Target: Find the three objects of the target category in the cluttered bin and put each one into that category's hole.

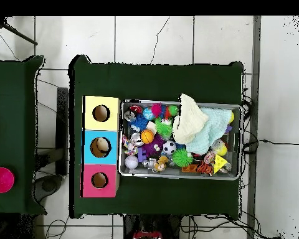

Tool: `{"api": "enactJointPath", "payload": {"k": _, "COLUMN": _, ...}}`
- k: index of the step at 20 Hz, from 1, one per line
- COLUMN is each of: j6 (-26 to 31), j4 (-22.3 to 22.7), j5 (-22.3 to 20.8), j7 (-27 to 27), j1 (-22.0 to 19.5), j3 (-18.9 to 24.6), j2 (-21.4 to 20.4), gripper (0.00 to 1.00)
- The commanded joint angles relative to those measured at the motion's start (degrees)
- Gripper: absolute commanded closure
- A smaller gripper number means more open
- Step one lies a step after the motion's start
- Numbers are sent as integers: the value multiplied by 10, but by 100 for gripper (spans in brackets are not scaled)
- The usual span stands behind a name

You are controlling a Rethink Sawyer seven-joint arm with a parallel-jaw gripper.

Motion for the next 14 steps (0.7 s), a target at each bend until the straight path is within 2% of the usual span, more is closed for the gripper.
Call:
{"api": "enactJointPath", "payload": {"k": 1, "j6": 6, "j4": 53, "j5": -7, "j7": 171, "j1": 31, "j3": -10, "j2": 88, "gripper": 0}}
{"api": "enactJointPath", "payload": {"k": 6, "j6": -9, "j4": 63, "j5": 29, "j7": 193, "j1": 60, "j3": 6, "j2": 97, "gripper": 0}}
{"api": "enactJointPath", "payload": {"k": 14, "j6": -4, "j4": 78, "j5": 117, "j7": 239, "j1": 125, "j3": 46, "j2": 95, "gripper": 0}}
